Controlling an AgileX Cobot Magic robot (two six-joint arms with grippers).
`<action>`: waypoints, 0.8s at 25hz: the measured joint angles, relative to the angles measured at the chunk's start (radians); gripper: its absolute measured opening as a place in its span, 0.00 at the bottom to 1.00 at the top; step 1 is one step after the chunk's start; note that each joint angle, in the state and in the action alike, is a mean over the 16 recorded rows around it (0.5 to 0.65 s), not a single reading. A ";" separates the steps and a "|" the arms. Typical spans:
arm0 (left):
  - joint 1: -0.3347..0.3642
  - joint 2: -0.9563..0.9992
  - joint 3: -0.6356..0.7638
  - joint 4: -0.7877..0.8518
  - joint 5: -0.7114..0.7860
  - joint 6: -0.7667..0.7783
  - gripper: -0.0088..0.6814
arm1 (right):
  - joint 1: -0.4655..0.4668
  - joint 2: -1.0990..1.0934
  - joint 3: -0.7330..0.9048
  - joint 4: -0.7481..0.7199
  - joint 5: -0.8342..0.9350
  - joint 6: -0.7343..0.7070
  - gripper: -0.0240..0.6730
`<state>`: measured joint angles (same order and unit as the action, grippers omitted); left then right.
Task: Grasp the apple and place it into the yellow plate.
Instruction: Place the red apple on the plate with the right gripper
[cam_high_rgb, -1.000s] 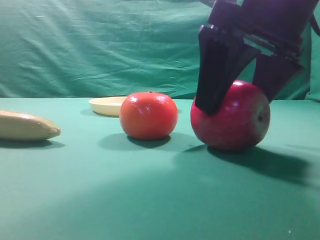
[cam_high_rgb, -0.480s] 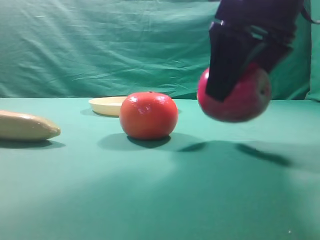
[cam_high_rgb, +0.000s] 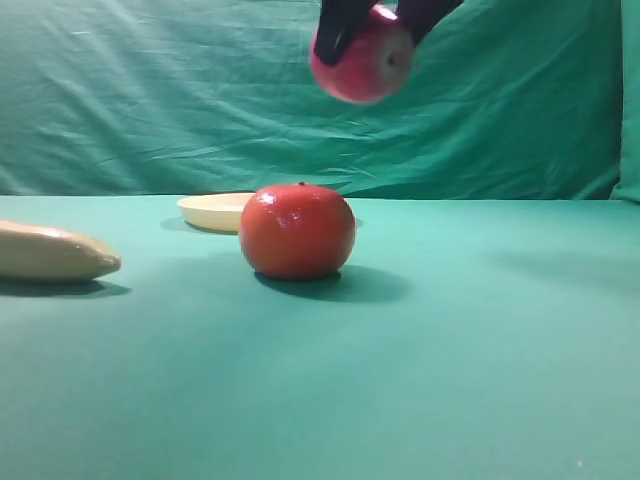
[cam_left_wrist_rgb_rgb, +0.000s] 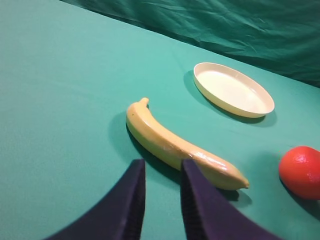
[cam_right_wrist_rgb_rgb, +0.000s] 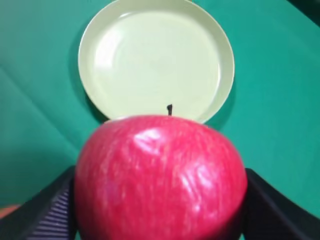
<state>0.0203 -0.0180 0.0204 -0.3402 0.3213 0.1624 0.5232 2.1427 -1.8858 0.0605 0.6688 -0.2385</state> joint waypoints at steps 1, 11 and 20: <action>0.000 0.000 0.000 0.000 0.000 0.000 0.24 | 0.000 0.030 -0.031 0.008 -0.006 0.001 0.78; 0.000 0.000 0.000 0.000 0.000 0.000 0.24 | 0.000 0.189 -0.156 0.091 -0.082 0.005 0.79; 0.000 0.000 0.000 0.000 0.000 0.000 0.24 | 0.000 0.205 -0.157 0.110 -0.092 0.005 0.89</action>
<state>0.0203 -0.0180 0.0204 -0.3402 0.3213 0.1624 0.5232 2.3479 -2.0433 0.1709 0.5768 -0.2336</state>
